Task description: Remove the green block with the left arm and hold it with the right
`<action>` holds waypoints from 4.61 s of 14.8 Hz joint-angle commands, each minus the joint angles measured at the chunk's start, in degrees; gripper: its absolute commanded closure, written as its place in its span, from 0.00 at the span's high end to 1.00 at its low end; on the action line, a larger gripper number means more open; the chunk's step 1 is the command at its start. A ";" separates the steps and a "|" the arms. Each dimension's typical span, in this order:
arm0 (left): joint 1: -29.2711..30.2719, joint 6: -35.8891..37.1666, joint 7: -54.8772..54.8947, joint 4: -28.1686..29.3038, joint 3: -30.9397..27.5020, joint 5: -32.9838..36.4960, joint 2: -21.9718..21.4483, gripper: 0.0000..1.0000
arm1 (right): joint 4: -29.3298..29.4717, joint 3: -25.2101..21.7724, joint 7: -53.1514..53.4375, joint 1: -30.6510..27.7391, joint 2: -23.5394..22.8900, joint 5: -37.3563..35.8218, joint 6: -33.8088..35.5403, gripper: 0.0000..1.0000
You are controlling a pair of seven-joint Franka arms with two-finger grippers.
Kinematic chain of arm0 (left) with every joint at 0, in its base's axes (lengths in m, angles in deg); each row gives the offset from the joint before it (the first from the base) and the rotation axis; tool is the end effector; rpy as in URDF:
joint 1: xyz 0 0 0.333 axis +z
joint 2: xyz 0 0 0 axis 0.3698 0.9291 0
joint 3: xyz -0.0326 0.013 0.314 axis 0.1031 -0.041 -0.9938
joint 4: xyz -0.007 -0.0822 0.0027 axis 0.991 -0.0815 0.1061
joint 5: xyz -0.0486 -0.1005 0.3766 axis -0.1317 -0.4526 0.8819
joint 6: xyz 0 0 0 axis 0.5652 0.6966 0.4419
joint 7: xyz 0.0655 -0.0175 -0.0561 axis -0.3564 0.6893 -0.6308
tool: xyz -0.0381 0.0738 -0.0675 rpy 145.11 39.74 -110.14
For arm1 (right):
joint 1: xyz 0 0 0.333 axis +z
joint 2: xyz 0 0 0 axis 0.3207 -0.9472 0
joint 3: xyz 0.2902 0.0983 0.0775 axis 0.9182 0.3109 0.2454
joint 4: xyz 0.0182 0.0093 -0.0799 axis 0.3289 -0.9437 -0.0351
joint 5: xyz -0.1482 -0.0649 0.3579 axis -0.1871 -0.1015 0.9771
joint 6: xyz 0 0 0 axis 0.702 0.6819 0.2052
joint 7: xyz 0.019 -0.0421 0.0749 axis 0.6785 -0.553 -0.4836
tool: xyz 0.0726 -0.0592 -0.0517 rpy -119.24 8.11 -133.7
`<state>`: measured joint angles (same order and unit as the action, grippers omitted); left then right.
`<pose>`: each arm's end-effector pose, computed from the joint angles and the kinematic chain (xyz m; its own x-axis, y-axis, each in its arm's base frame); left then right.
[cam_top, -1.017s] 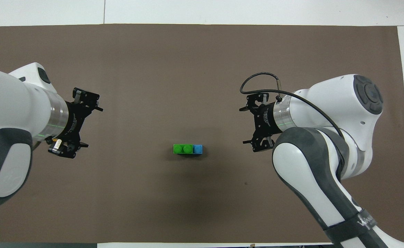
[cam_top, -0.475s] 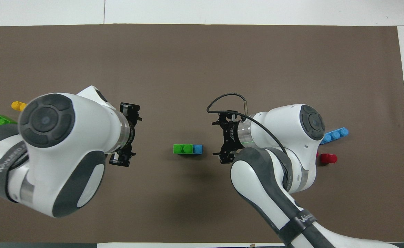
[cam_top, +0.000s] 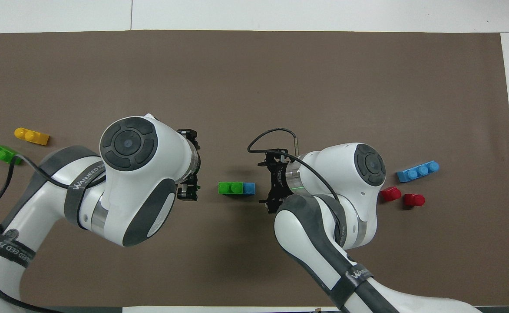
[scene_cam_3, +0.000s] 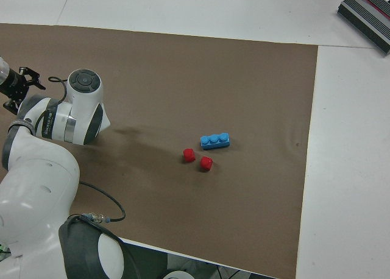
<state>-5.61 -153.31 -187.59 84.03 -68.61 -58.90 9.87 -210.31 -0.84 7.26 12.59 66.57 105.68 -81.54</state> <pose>0.4858 -0.3029 0.4390 0.0416 0.9979 -0.0490 0.9991 -0.0413 0.0058 0.4834 0.3117 0.3438 -0.0079 -0.8735 -0.4868 -0.9991 -0.0130 0.0394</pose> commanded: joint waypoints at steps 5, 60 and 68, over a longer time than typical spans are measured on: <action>-3.63 -5.65 -7.51 3.93 -0.97 0.70 1.51 1.00 | -0.82 -0.09 -4.37 2.89 -3.78 5.54 -6.91 1.00; 1.63 -4.27 -6.48 6.93 -1.32 2.11 -8.23 0.00 | -3.54 -0.09 -16.68 3.77 -6.42 17.85 -14.48 0.00; 18.85 0.67 27.78 7.45 -1.59 1.41 -11.68 0.00 | 3.12 -0.88 -16.24 -7.28 -4.13 8.57 1.66 0.00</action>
<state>9.50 -153.21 -167.16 90.84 -70.82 -57.35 -1.46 -209.71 -1.89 -7.66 10.13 61.12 118.36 -86.08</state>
